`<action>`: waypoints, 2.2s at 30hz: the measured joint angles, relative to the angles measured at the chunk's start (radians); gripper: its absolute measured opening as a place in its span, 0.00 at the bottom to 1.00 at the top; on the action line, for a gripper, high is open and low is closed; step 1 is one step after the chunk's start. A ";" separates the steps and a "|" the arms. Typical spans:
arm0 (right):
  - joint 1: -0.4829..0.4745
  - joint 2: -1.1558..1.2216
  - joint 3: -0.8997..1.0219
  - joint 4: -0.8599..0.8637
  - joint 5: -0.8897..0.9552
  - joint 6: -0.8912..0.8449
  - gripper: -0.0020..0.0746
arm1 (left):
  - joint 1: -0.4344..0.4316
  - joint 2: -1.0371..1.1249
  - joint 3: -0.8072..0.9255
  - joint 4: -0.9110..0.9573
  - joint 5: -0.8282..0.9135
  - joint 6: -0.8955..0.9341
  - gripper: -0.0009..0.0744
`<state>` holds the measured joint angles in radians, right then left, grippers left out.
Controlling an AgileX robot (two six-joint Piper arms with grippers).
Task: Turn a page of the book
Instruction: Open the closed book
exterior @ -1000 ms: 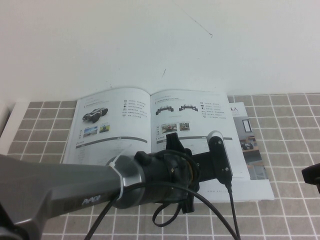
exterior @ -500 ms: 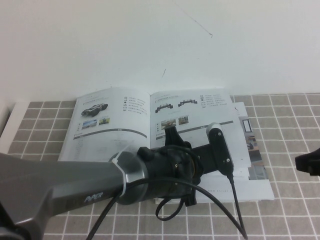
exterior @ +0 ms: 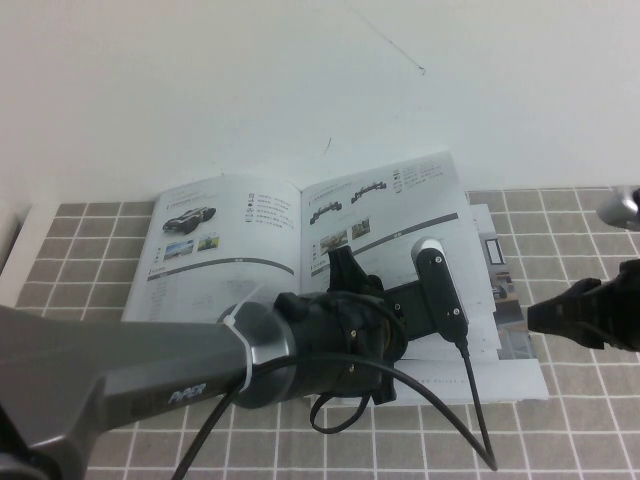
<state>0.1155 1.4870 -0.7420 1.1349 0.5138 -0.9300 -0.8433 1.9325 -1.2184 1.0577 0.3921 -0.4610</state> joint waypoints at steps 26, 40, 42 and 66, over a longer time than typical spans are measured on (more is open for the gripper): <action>0.000 0.458 -0.471 0.206 0.160 -0.312 0.54 | 0.021 0.008 -0.004 0.030 -0.021 -0.057 0.42; -0.002 0.470 -0.474 0.361 0.381 -0.427 0.54 | 0.007 0.008 -0.005 0.032 0.030 -0.057 0.42; -0.002 0.470 -0.474 0.363 0.386 -0.435 0.54 | -0.022 -0.002 -0.005 0.034 0.085 -0.047 0.42; -0.002 0.475 -0.474 0.486 0.531 -0.465 0.53 | -0.135 -0.014 0.069 0.255 -0.041 -0.181 0.36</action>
<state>0.1137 1.9617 -1.2165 1.6209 1.0446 -1.3948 -0.9787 1.9182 -1.1496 1.3129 0.3513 -0.6424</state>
